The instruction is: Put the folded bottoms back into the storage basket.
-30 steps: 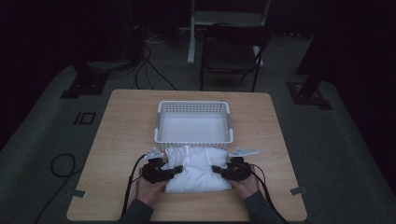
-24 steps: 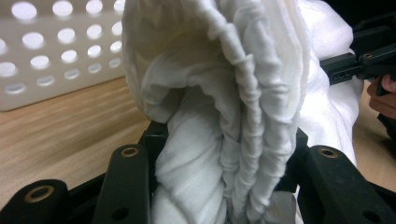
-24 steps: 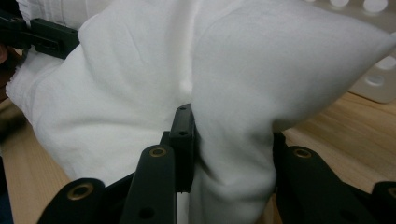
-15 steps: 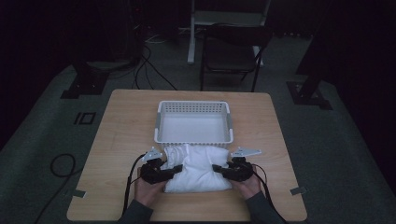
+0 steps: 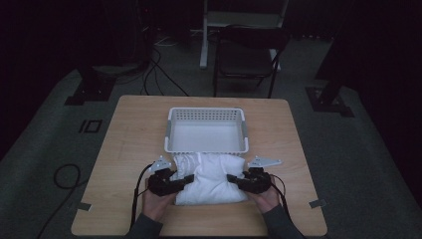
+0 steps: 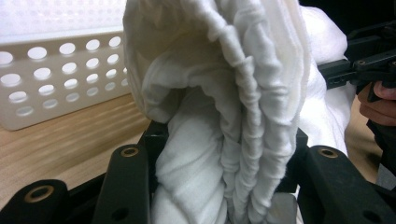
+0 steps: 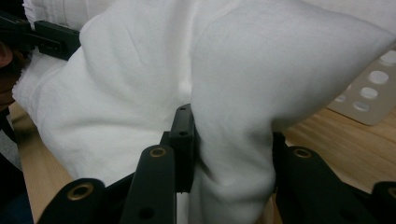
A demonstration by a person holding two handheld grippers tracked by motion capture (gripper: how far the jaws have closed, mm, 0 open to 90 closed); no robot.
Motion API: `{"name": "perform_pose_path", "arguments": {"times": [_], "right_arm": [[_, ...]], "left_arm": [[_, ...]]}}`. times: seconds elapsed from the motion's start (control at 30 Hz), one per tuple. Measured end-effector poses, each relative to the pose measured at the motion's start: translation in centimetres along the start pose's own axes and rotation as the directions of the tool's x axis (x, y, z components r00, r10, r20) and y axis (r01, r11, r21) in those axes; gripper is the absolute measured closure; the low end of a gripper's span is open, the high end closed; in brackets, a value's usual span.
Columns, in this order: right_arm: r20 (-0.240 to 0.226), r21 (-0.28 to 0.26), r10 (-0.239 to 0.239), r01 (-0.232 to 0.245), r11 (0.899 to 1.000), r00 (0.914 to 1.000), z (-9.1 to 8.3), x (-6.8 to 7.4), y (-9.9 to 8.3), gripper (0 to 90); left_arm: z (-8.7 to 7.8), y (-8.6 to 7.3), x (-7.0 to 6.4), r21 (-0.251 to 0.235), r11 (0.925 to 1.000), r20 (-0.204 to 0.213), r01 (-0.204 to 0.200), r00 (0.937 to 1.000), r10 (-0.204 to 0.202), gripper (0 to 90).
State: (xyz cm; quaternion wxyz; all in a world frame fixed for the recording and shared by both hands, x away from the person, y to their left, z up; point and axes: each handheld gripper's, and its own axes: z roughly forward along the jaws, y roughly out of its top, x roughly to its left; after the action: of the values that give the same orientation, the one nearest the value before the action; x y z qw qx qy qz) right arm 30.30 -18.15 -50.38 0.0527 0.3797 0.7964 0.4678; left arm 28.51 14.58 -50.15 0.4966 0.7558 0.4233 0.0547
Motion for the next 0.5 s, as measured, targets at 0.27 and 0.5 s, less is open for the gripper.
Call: {"name": "perform_pose_path", "arguments": {"times": [0.27,0.5], "right_arm": [[-0.004,-0.016,0.0,0.0,1.0,1.0,-0.5,0.3,0.4,68.2],[-0.004,-0.028,-0.008,0.007,1.0,1.0,-0.8,0.6,1.0,68.2]], "left_arm": [[-0.6,0.5,-0.4,-0.018,0.9998,-0.002,-0.007,1.0,0.006,52.7],[-1.2,0.9,-0.5,-0.036,0.9993,0.006,-0.001,1.0,0.001,52.7]]}}
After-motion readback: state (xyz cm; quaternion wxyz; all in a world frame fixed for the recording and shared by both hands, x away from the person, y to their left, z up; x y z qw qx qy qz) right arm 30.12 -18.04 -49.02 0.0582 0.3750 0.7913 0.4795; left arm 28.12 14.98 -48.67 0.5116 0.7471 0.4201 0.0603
